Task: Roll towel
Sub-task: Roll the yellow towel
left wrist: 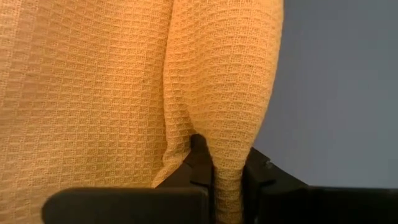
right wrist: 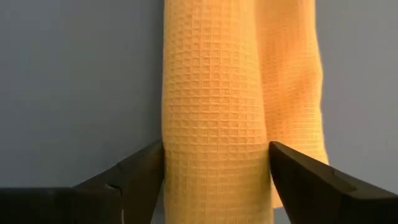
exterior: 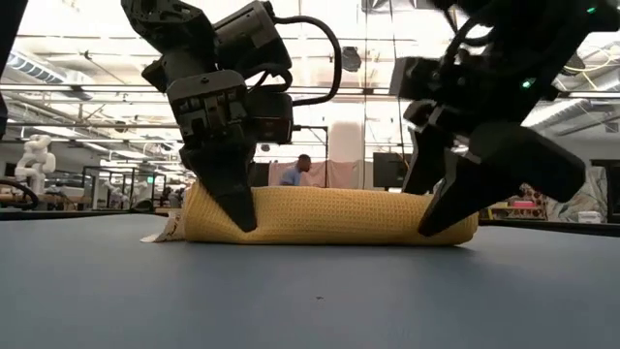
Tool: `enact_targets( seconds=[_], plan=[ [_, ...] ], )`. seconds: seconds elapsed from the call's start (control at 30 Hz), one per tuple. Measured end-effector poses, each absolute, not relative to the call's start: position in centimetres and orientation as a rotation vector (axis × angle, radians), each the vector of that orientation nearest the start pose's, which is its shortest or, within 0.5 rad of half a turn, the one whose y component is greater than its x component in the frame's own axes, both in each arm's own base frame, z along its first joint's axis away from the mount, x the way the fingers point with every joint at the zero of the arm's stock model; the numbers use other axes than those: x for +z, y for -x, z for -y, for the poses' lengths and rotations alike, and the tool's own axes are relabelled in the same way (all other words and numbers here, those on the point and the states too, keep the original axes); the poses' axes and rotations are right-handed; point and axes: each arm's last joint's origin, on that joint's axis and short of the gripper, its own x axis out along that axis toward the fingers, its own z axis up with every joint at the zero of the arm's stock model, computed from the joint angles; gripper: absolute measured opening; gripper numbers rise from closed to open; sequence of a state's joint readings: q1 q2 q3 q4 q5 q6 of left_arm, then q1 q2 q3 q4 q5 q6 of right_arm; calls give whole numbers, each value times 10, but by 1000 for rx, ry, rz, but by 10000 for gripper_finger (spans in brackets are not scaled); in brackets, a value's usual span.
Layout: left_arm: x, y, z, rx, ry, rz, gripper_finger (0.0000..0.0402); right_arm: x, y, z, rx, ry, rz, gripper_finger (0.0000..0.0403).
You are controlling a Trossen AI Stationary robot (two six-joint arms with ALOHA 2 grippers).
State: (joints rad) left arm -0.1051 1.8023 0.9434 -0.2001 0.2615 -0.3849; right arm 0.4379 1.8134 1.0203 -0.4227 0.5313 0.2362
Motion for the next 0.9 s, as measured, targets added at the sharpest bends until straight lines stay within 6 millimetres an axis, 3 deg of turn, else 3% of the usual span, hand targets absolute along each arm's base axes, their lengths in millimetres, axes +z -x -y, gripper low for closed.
enact_targets(
  seconds=[0.2,0.57,0.67,0.9],
  plan=[
    [130,-330,43,-125,427,-1110,29,133,-313,-114,-161,276,-1100,256],
    [130,-330,43,-124,428,-1113,49,134,-316,-107,-92,204,-1132,167],
    [130,-330,43,-133,433,-1115,43,134,-314,-112,-57,246,-1136,185],
    [130,-330,43,-140,438,-1120,34,140,-310,-128,-69,341,-1097,271]
  ],
)
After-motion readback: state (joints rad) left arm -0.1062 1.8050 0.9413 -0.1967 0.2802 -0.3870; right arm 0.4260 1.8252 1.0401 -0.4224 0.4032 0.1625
